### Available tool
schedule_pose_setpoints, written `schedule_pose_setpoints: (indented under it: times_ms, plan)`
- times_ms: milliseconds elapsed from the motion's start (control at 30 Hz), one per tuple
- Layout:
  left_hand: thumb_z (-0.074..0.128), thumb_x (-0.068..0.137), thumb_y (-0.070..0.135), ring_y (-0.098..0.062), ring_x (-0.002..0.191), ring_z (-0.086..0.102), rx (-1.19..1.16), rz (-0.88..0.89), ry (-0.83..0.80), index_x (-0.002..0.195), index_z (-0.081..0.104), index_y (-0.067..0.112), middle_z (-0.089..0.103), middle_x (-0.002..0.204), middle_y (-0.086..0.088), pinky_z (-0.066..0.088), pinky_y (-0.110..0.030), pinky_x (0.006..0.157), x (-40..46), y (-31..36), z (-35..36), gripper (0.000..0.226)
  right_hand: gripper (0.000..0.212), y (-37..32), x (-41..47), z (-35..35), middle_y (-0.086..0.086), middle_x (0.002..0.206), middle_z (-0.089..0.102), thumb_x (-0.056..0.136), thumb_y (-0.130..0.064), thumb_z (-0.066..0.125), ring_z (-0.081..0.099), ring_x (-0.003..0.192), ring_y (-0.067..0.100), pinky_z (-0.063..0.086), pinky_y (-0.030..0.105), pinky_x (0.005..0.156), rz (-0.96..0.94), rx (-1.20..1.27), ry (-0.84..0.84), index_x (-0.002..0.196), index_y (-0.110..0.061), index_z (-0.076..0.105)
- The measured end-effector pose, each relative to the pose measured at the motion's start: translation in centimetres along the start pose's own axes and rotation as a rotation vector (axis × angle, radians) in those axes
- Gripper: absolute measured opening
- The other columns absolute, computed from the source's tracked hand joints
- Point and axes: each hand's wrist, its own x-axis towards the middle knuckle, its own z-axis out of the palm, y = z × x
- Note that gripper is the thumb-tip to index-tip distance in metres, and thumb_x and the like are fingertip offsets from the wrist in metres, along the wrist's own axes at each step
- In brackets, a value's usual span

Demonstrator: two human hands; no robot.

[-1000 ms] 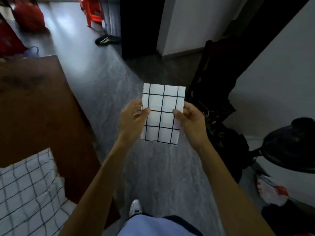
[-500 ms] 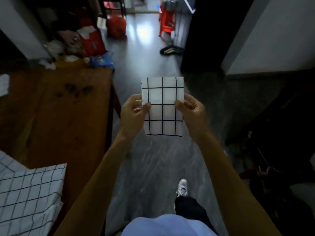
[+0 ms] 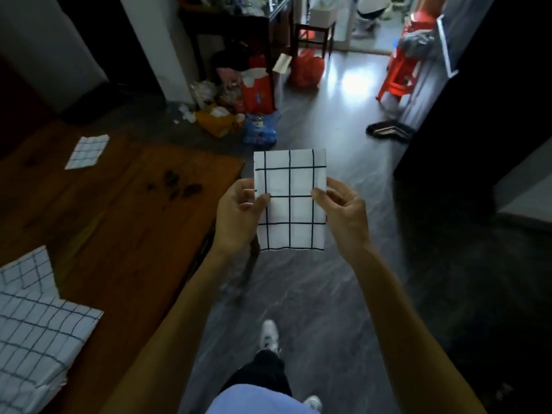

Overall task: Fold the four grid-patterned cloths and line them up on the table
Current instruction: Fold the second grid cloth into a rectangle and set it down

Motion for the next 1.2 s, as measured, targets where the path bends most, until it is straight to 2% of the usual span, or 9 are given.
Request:
schedule_pose_setpoints:
  times_ms: [100,200,333,500,700,800,933,1067,1200]
  plan:
    - [0.065,0.088,0.019,-0.016,0.095,0.064,-0.026,-0.008,0.045,0.117,0.056,0.016,0.064,0.107,-0.005,0.052,-0.022,0.070,4.1,-0.6,1.3,0.030,0.029,1.2,5.4,0.2,0.000,0.105,0.072,0.090,-0.009,0.063,0.068,0.099,0.013,0.054,0.024,0.083,0.017,-0.035,-0.064,0.119,-0.014,0.062]
    - [0.065,0.088,0.018,-0.015,0.096,0.064,-0.045,-0.002,0.080,0.116,0.055,0.018,0.064,0.108,-0.004,0.055,-0.025,0.075,9.2,-1.7,2.4,0.029,0.031,2.3,11.3,1.0,0.004,0.107,0.072,0.090,-0.009,0.062,0.068,0.099,0.013,0.054,0.020,0.080,0.017,-0.070,-0.110,0.121,-0.010,0.061]
    - [0.064,0.088,0.019,-0.010,0.091,0.062,-0.051,0.009,0.090,0.113,0.054,0.020,0.063,0.104,0.000,0.051,-0.012,0.064,17.1,-2.3,3.6,0.027,0.031,2.4,19.5,2.3,0.006,0.106,0.071,0.090,-0.007,0.061,0.069,0.098,0.015,0.054,0.023,0.080,0.033,-0.150,-0.159,0.121,-0.007,0.061]
    - [0.064,0.089,0.023,-0.017,0.092,0.064,-0.063,-0.010,0.106,0.116,0.054,0.018,0.063,0.107,-0.004,0.051,-0.022,0.067,26.2,-1.6,4.5,0.029,0.026,1.0,29.6,4.6,0.001,0.100,0.071,0.090,-0.004,0.060,0.069,0.089,0.006,0.051,0.015,0.074,0.018,-0.169,-0.190,0.116,-0.008,0.062]
    - [0.061,0.090,0.023,-0.015,0.091,0.065,-0.027,-0.017,0.142,0.114,0.054,0.020,0.062,0.107,-0.003,0.056,-0.027,0.066,34.9,-1.5,5.2,0.026,0.028,1.8,39.8,6.9,0.007,0.103,0.072,0.090,-0.005,0.062,0.069,0.095,0.017,0.055,0.025,0.079,0.033,-0.155,-0.254,0.117,-0.009,0.063]
    - [0.061,0.090,0.019,-0.012,0.089,0.066,-0.015,-0.011,0.189,0.112,0.055,0.018,0.064,0.104,-0.002,0.058,-0.027,0.069,39.0,-1.9,5.8,0.023,0.025,2.3,44.7,8.3,0.007,0.101,0.072,0.090,-0.003,0.061,0.069,0.092,0.015,0.055,0.024,0.078,0.052,-0.130,-0.299,0.114,-0.011,0.064]
    - [0.060,0.091,0.018,-0.007,0.087,0.064,0.022,-0.039,0.310,0.112,0.056,0.018,0.064,0.101,0.004,0.054,-0.018,0.065,44.8,-2.3,6.7,0.022,0.024,3.5,52.2,10.2,0.005,0.101,0.071,0.090,-0.004,0.061,0.068,0.092,0.013,0.053,0.022,0.078,0.050,-0.124,-0.417,0.112,-0.014,0.064]
    - [0.060,0.090,0.018,-0.005,0.086,0.061,0.104,-0.114,0.495,0.108,0.054,0.024,0.061,0.099,0.009,0.050,-0.018,0.065,50.6,-1.8,7.5,0.020,0.026,4.9,60.3,12.8,0.007,0.100,0.072,0.089,-0.006,0.063,0.068,0.093,0.019,0.056,0.031,0.081,0.042,-0.145,-0.569,0.115,-0.008,0.064]
    - [0.064,0.088,0.017,-0.007,0.084,0.063,0.116,-0.090,0.667,0.103,0.056,0.025,0.062,0.093,0.011,0.053,-0.017,0.067,54.9,-0.1,7.1,0.020,0.024,4.4,66.7,16.2,-0.004,0.096,0.073,0.089,-0.006,0.063,0.069,0.090,0.009,0.053,0.021,0.077,0.074,-0.133,-0.733,0.107,-0.020,0.066]
